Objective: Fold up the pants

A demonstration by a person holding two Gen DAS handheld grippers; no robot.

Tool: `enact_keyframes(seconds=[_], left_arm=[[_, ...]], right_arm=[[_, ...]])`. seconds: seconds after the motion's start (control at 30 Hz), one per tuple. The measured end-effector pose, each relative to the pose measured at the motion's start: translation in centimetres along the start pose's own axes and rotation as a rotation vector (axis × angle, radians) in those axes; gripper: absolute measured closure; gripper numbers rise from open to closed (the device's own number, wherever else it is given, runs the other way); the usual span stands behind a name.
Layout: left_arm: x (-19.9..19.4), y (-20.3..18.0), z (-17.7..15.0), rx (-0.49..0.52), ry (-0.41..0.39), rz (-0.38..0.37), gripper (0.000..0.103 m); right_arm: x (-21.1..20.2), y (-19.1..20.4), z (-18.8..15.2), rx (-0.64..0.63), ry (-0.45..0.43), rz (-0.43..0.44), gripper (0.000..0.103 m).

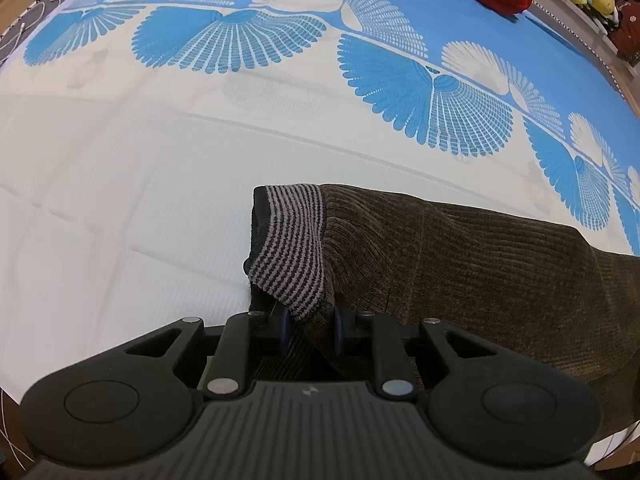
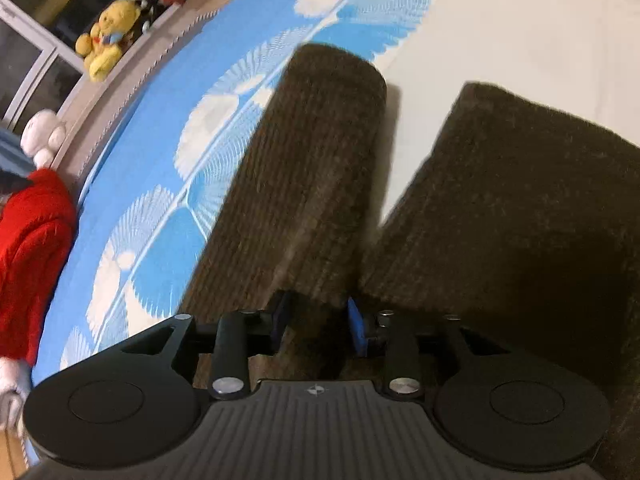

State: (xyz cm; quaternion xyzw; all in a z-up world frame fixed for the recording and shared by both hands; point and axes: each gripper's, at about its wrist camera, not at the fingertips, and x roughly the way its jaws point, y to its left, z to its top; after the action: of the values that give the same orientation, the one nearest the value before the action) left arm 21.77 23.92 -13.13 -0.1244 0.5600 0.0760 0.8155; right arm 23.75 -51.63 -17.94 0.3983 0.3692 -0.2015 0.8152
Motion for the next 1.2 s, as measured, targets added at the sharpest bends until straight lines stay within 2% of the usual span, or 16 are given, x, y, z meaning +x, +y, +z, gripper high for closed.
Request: enact_keyframes(seconds=[0.03,0.07,0.13,0.17,0.2,0.3,0.37,0.47,0.63,0.93,0.97,1.0,1.1,1.2], left_arm=[[-0.1,-0.1,-0.1,-0.001,-0.001,0.001,0.08],[-0.1,-0.1,-0.1,0.001,-0.001,0.0,0.08],[-0.1,-0.2,-0.1,0.008,-0.001,0.0,0.079],[0.0,-0.1,-0.1,0.008,0.0,-0.002,0.079],[0.0,-0.1,-0.1,0.007,0.001,-0.006,0.079],[0.0,0.1,0.0,0.005,0.004,-0.011,0.079],[0.0,0.0,-0.1,0.013,0.003,-0.008,0.079],[0.1,-0.2,-0.1,0.025,0.002,-0.004,0.079],[0.3,-0.2,-0.1,0.024,0.007,0.002,0.079],[0.7,-0.3,0.0,0.023,0.02,0.006,0.079],[0.7,-0.3,-0.1,0.022,0.02,0.006,0.079],[0.8,-0.2,0.0,0.018,0.021,0.004,0.079],[0.7,0.0,-0.1,0.002,0.022,-0.005,0.079],[0.5,0.1,-0.2,-0.003,0.017,-0.011,0.079]], right_arm=[[-0.3,0.6,0.0,-0.008,-0.042,0.003,0.066],[-0.9,1.5,-0.1,-0.029,-0.09,0.053,0.066],[-2.5,3.5,-0.1,-0.103,-0.168,0.274,0.066],[-3.2,3.9,-0.3,-0.132,-0.205,0.338,0.068],[-3.4,4.0,-0.6,-0.152,-0.228,0.352,0.068],[-1.5,2.2,-0.9,-0.066,-0.15,0.201,0.067],[-0.7,1.0,-0.8,-0.032,-0.117,0.152,0.067],[-0.4,0.4,-0.6,0.001,-0.115,0.17,0.067],[1.6,-0.2,-1.3,0.064,-0.063,0.113,0.067],[3.1,1.0,-1.5,0.111,-0.041,0.16,0.067],[3.1,1.2,-1.5,0.115,-0.039,0.165,0.071],[3.0,1.2,-1.5,0.113,-0.041,0.163,0.081],[2.1,1.7,-0.8,0.115,-0.071,0.153,0.087],[-0.5,2.5,0.1,0.106,-0.131,0.167,0.088]])
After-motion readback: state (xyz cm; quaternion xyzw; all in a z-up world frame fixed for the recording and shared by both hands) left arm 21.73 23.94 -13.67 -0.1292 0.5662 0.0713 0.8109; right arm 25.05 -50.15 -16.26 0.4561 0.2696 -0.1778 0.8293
